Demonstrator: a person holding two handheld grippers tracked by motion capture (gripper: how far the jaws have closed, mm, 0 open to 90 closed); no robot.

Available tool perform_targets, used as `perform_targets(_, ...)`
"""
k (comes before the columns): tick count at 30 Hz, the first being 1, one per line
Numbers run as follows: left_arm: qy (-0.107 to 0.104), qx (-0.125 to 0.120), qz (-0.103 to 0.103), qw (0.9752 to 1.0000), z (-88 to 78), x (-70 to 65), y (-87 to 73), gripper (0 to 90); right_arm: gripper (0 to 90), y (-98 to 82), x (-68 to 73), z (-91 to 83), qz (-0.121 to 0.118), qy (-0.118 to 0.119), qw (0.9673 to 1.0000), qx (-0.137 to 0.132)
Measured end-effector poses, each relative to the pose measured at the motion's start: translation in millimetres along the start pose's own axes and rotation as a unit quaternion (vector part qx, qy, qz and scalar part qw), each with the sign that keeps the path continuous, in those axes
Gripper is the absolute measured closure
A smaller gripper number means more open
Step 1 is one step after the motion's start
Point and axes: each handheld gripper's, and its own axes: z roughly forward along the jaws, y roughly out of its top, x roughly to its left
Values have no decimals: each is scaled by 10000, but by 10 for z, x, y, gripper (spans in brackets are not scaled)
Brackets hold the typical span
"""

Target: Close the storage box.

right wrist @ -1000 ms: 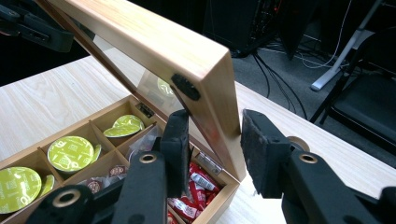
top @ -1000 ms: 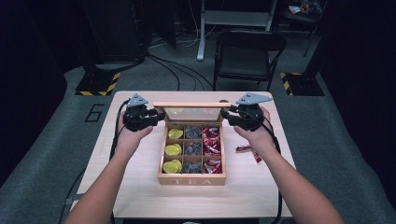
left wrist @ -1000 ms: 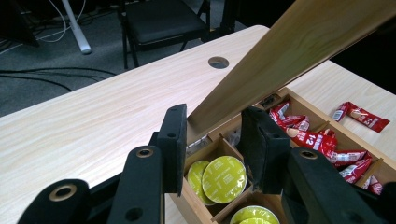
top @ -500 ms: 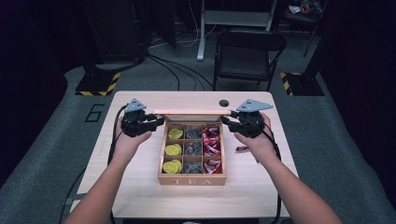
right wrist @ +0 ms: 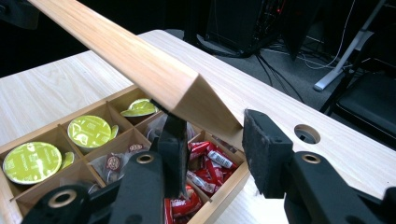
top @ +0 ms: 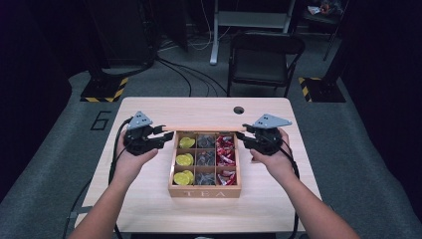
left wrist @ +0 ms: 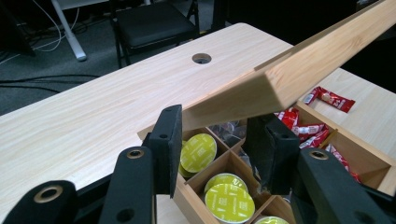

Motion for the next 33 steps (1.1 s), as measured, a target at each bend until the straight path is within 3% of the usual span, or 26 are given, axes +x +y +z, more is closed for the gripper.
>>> perform_targets(24,-113,169,-58,9998,-74,-139,-283,605,594,-276,180,-79,-159,12,9998,69)
perform_targets(33,-171,184,-149,9996,-79,-200,-469,611,599,-431,238,-114,-60,100,9999,117)
